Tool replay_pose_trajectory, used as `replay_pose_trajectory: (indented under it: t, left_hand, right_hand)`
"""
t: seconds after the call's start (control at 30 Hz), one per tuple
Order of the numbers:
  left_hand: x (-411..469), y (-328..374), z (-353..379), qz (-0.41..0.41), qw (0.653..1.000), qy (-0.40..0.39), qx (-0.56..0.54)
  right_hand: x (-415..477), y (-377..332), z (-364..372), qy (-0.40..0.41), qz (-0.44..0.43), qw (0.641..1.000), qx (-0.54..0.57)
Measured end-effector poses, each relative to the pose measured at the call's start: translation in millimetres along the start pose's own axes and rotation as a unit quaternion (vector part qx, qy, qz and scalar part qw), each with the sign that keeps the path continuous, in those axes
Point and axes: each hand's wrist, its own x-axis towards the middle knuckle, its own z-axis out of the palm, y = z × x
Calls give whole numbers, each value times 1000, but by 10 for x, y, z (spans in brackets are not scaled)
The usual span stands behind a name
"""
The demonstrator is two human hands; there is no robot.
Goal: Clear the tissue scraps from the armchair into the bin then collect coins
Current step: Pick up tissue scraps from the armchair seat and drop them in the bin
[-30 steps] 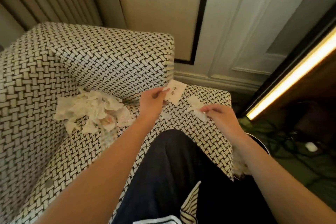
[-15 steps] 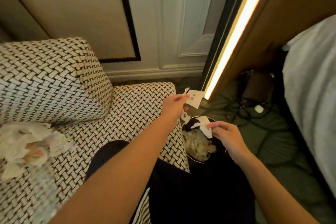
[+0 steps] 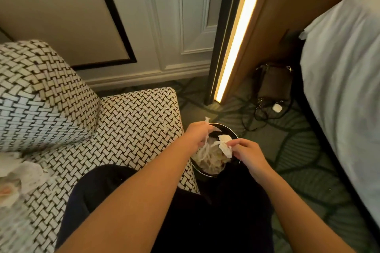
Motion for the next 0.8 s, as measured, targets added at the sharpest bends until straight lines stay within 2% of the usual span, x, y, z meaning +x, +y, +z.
replay_pose_trajectory:
  t: [0.27, 0.4, 0.47, 0.67, 0.8]
  left_hand:
    - [35, -100, -118, 24, 999, -27, 30]
    - [-26, -106, -227, 39, 999, -21, 22]
    - [-48, -117, -290, 44, 999, -20, 17]
    - [-205, -216, -563, 63, 998, -1, 31]
    - [-320, -280, -816, 75, 996, 32, 25]
  right_hand:
    - [94, -46, 83, -40, 46, 998, 35]
    - [31, -145, 140, -134, 100, 983, 72]
    - [15, -165, 170, -155, 110, 979, 75]
    - [-79, -229, 307, -166, 76, 983, 31]
    - [-153, -334, 503, -180, 22, 983, -26]
